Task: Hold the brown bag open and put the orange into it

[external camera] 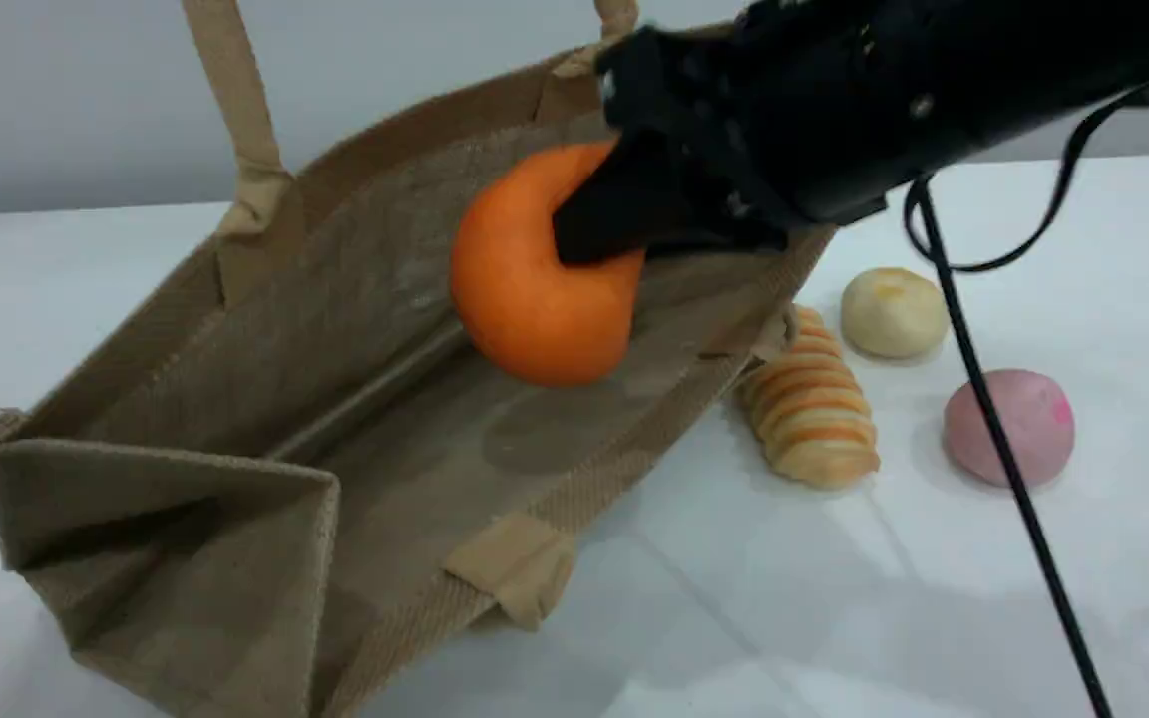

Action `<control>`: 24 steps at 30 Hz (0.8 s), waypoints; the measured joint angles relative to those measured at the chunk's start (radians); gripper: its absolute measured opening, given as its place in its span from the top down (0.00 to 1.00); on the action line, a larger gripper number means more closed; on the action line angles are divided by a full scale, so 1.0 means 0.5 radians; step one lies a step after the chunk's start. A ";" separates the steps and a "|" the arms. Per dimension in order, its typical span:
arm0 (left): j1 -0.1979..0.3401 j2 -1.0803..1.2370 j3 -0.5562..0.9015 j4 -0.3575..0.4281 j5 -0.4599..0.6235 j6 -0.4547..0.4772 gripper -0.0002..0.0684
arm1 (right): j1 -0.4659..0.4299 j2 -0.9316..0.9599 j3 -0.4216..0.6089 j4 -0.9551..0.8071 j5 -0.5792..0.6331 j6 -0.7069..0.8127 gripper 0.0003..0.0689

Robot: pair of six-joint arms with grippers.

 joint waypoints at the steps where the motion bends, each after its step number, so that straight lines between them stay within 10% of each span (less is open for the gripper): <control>1: 0.000 0.000 0.000 0.000 0.000 0.000 0.87 | 0.000 0.036 -0.018 0.002 0.000 0.000 0.96; 24: 0.000 0.000 0.000 -0.045 -0.004 0.000 0.87 | 0.218 0.307 -0.284 0.000 -0.070 -0.064 0.91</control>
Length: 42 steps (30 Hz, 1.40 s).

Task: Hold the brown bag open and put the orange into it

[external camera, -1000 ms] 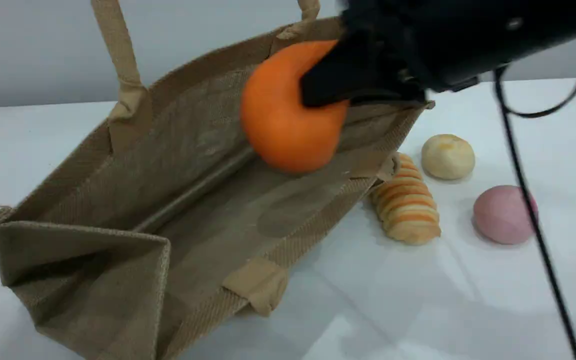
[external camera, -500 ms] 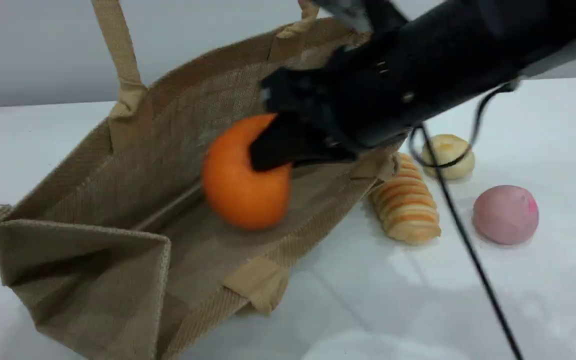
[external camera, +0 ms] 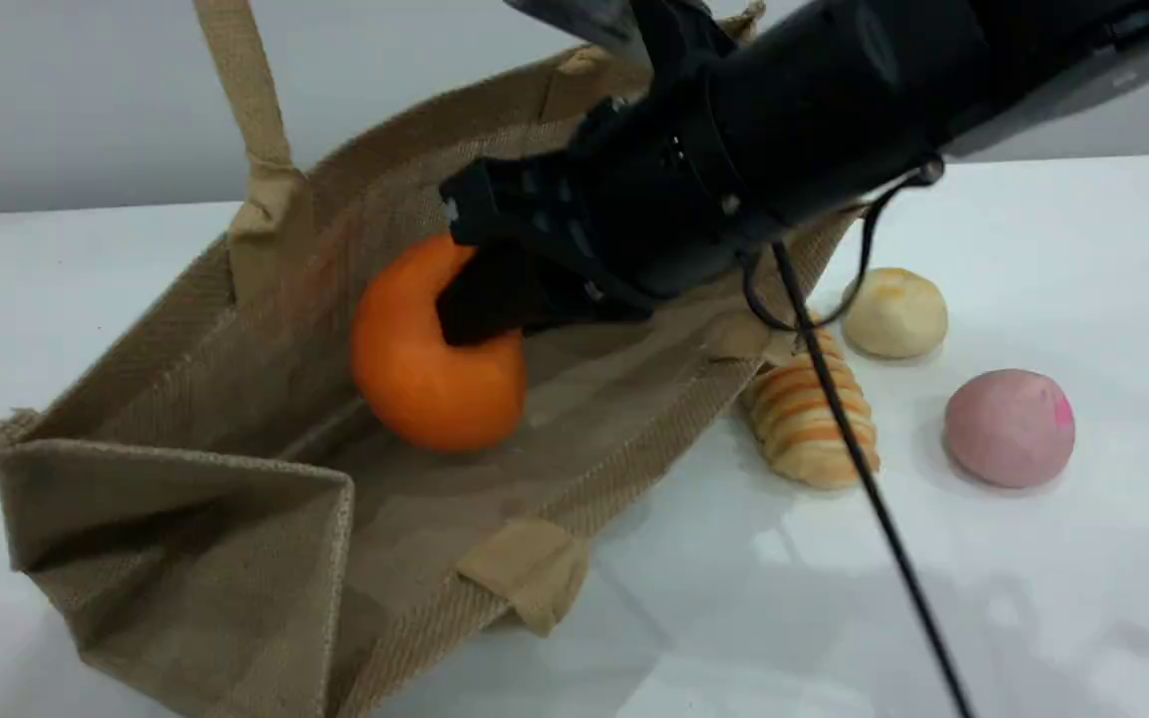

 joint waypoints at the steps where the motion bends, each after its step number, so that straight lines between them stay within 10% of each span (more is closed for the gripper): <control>1: 0.000 0.000 0.000 0.000 0.000 0.000 0.87 | 0.000 0.000 -0.013 0.000 0.000 0.000 0.89; 13: 0.000 0.000 0.000 0.003 0.007 0.000 0.87 | -0.002 -0.004 -0.054 0.001 0.002 -0.096 0.38; 27: 0.000 0.000 0.000 0.008 0.002 0.000 0.87 | -0.062 -0.174 -0.050 -0.517 0.003 0.404 0.36; 42: 0.000 0.024 0.003 0.091 0.008 0.007 0.87 | -0.603 -0.623 0.027 -1.436 0.439 1.204 0.36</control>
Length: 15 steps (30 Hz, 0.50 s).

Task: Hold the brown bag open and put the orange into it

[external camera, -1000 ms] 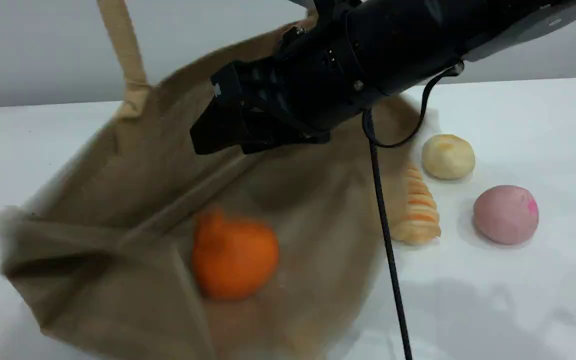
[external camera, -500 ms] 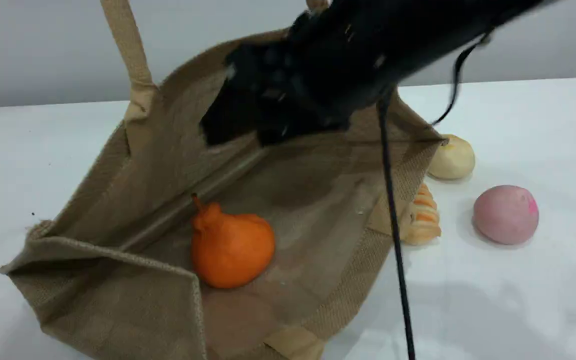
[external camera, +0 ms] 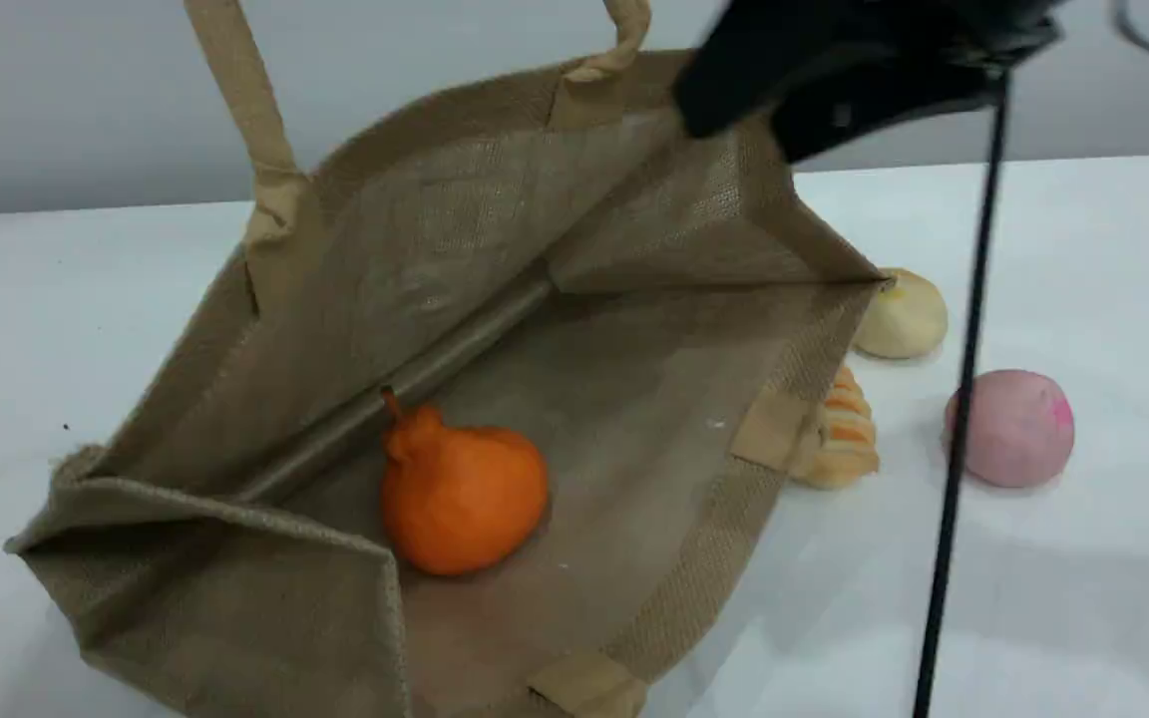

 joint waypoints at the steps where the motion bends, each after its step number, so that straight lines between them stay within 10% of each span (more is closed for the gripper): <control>1: 0.000 0.020 0.002 -0.025 -0.002 0.000 0.87 | -0.027 -0.018 0.010 0.000 0.029 0.000 0.36; 15: 0.000 0.418 0.227 -0.270 -0.165 0.126 0.87 | -0.141 -0.366 0.023 -0.193 0.169 0.154 0.36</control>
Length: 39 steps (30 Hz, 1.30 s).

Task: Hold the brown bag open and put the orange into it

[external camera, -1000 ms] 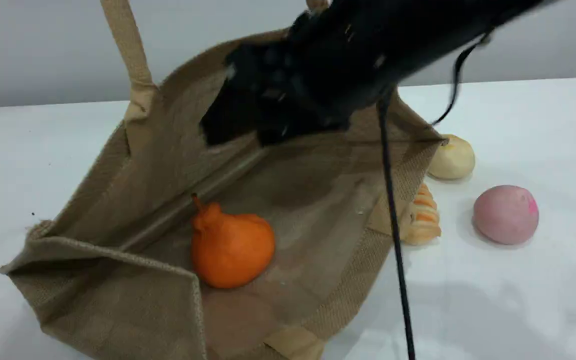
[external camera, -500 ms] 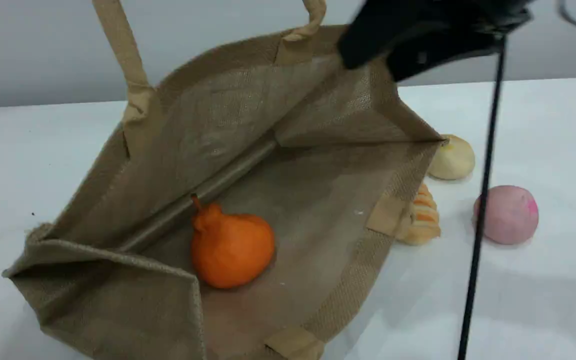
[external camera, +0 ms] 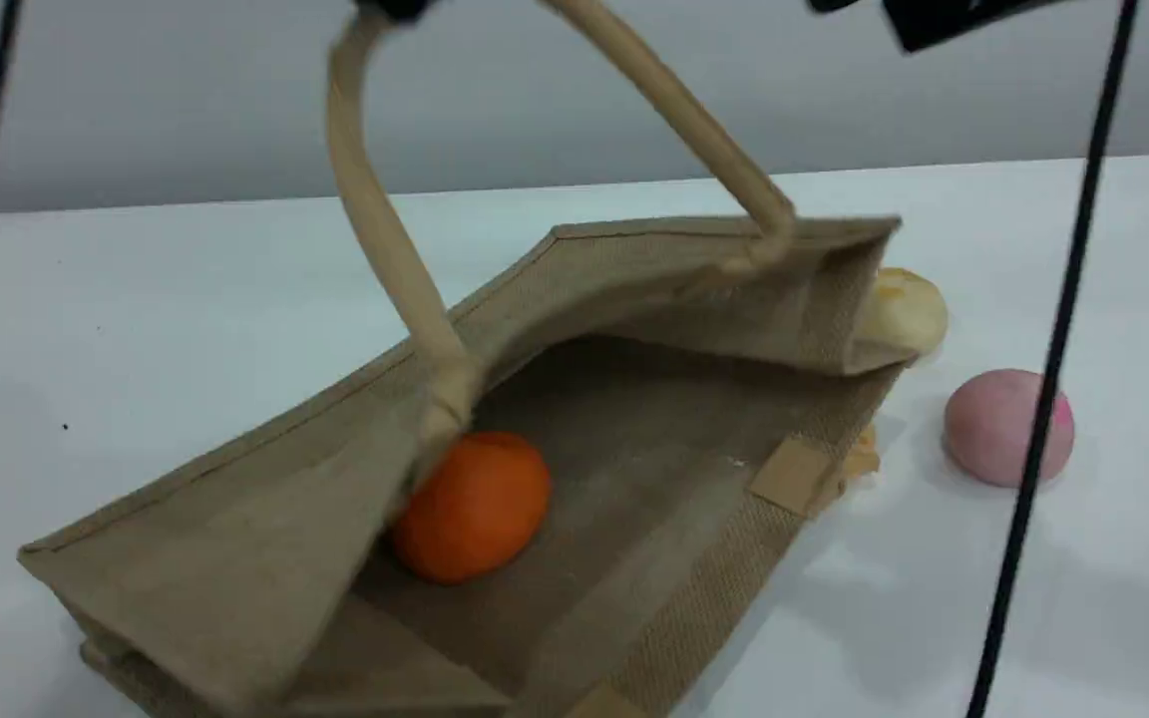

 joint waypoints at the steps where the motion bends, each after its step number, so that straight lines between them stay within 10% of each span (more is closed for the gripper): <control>1: 0.000 0.003 0.047 -0.032 -0.045 0.017 0.87 | 0.000 -0.040 0.000 -0.049 -0.004 0.048 0.36; 24: -0.254 0.353 0.379 -0.097 -0.526 0.024 0.83 | 0.000 -0.524 0.000 -0.918 0.132 0.861 0.36; 39: -0.256 0.314 0.370 -0.188 -0.416 0.085 0.21 | 0.000 -0.662 0.000 -1.165 0.289 0.982 0.36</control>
